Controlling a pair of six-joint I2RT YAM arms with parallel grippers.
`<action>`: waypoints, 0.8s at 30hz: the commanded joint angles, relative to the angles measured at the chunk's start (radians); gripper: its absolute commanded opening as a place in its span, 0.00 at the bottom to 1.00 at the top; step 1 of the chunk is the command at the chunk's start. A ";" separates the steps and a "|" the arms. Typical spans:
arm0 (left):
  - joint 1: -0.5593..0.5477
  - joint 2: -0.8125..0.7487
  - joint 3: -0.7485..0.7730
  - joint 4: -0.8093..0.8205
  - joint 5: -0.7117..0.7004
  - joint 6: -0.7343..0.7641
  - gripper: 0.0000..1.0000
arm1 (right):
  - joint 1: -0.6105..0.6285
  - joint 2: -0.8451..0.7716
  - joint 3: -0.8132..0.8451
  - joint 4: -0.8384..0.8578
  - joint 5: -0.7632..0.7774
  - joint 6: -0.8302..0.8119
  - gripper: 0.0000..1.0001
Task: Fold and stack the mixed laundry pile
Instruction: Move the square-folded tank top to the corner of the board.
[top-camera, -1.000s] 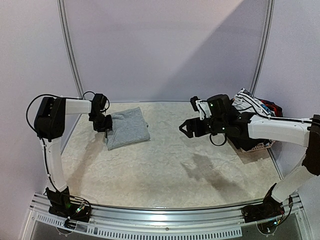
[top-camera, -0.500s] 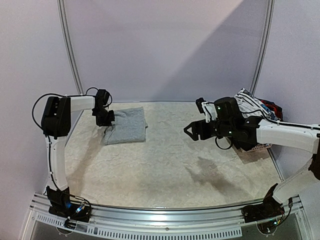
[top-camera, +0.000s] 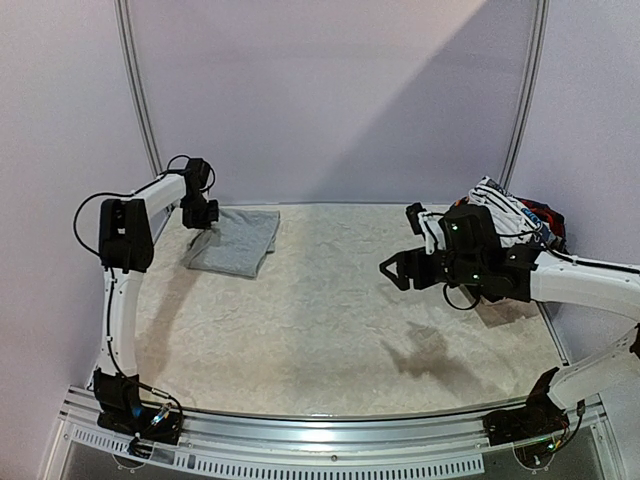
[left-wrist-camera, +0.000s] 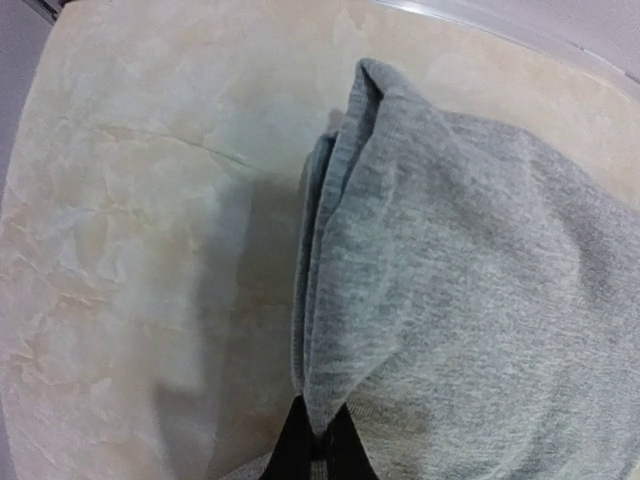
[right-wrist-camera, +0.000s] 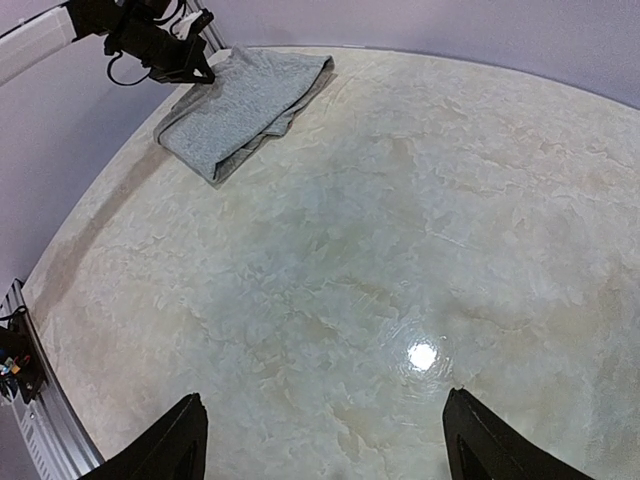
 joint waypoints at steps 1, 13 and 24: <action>0.031 0.057 0.108 -0.091 -0.045 0.062 0.00 | 0.006 -0.030 -0.028 0.013 0.016 0.011 0.82; 0.085 0.086 0.237 -0.102 -0.099 0.087 0.00 | 0.005 -0.021 -0.043 0.017 0.047 0.012 0.82; 0.127 0.094 0.277 -0.052 -0.170 0.123 0.00 | 0.005 0.002 -0.033 0.008 0.053 0.017 0.82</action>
